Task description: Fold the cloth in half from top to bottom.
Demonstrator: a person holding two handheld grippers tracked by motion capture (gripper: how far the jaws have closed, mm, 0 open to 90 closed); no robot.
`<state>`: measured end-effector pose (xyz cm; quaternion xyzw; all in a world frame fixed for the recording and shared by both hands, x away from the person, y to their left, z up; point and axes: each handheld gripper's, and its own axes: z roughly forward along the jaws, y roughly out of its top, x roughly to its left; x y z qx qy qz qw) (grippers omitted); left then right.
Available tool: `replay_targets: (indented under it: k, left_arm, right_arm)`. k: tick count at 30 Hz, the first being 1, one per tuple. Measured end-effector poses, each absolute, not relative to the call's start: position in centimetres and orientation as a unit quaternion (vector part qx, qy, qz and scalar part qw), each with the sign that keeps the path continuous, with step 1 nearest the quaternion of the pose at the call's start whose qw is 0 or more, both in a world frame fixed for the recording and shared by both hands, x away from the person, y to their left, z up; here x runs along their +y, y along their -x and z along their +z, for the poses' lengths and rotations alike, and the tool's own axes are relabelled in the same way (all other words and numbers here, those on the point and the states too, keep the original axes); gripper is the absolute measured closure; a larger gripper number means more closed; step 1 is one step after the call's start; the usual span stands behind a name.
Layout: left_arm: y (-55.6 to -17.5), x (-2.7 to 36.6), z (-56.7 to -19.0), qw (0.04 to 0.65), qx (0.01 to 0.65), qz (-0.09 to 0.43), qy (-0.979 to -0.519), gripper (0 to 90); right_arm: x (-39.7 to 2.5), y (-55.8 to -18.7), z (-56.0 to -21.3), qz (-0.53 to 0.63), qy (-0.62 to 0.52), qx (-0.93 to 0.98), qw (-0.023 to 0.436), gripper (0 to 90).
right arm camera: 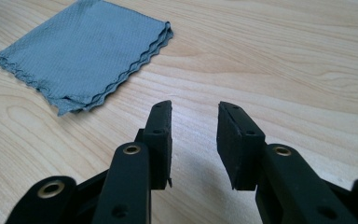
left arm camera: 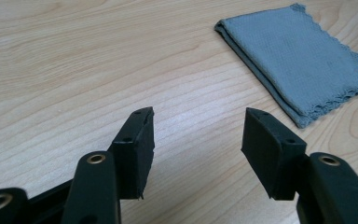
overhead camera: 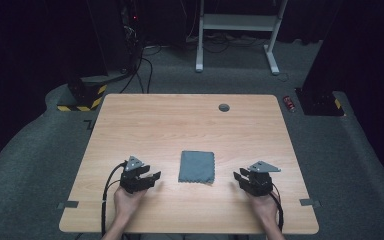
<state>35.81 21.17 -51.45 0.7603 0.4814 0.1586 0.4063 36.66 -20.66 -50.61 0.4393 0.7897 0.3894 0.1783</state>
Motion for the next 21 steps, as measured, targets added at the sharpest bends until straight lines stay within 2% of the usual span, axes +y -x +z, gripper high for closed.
replay_targets:
  k: [21]
  left_arm:
    - [-35.0, 22.9, -52.3, 0.379, 0.499, 0.192, -0.755, 44.1]
  right_arm:
    - [-21.8, -35.7, -51.6, 0.357, -0.452, 0.793, 0.201, 64.0]
